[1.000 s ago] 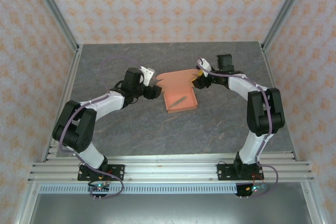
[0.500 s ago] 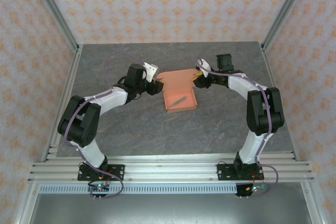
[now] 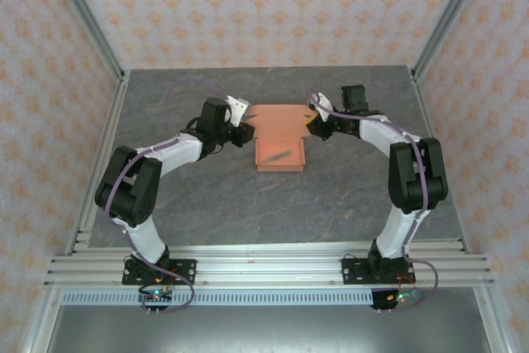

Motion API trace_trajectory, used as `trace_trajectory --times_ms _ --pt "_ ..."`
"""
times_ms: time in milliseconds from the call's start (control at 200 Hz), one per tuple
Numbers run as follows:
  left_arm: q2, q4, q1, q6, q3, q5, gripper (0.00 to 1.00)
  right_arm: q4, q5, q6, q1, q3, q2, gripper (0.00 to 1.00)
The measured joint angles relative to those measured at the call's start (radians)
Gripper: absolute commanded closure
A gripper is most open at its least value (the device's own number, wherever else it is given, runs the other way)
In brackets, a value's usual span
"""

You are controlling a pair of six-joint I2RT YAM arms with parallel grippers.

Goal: Fold the paper box

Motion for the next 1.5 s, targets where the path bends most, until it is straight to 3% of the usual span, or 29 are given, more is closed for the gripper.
trace_trajectory --times_ms 380,646,986,1501 --pt "0.003 0.002 0.0 -0.054 0.002 0.002 0.75 0.107 0.241 0.167 0.089 -0.077 -0.083 0.9" --pt "0.018 0.035 -0.001 -0.109 0.002 -0.001 0.7 0.197 0.465 0.321 0.169 -0.132 -0.114 0.92" --pt "0.046 0.089 -0.002 -0.127 0.01 0.001 0.67 0.219 0.591 0.447 0.206 -0.138 -0.114 0.94" --pt "0.061 0.121 -0.002 -0.16 0.013 0.025 0.65 0.227 0.946 0.649 0.33 -0.137 -0.102 0.95"
